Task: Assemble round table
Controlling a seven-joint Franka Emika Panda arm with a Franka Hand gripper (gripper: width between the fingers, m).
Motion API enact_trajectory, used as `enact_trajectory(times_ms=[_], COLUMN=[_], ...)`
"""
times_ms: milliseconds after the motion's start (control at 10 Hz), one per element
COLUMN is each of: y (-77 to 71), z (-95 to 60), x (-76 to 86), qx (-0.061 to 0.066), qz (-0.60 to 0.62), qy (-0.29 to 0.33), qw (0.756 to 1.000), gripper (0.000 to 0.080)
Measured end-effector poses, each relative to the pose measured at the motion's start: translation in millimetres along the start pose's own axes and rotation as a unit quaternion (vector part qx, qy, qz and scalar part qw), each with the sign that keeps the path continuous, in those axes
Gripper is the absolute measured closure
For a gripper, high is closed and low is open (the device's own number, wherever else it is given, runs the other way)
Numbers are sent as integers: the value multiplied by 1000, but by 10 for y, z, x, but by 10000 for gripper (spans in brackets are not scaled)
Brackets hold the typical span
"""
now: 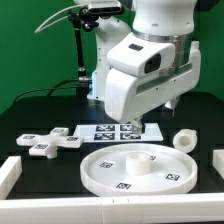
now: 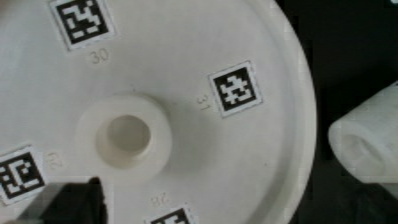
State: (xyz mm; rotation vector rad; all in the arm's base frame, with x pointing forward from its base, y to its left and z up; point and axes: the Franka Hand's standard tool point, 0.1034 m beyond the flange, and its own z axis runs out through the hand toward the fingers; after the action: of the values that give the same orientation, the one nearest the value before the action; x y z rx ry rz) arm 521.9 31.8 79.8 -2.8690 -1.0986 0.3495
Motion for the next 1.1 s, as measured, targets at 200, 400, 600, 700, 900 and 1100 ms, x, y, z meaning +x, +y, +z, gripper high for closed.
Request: enact_trajectory(times_ms=[200, 400, 600, 700, 900, 1100], y=[4, 4, 3, 9, 322, 338], z=[-5, -4, -2, 1, 112, 84], x=[4, 5, 4, 2, -33, -25], qx=[1, 0, 0, 0, -21, -18], qz=[3, 2, 2, -1, -86, -100], qy=[-1, 0, -1, 0, 38, 32], qw=[1000, 1000, 1000, 1000, 995, 994], gripper=[150, 150, 150, 150, 150, 150])
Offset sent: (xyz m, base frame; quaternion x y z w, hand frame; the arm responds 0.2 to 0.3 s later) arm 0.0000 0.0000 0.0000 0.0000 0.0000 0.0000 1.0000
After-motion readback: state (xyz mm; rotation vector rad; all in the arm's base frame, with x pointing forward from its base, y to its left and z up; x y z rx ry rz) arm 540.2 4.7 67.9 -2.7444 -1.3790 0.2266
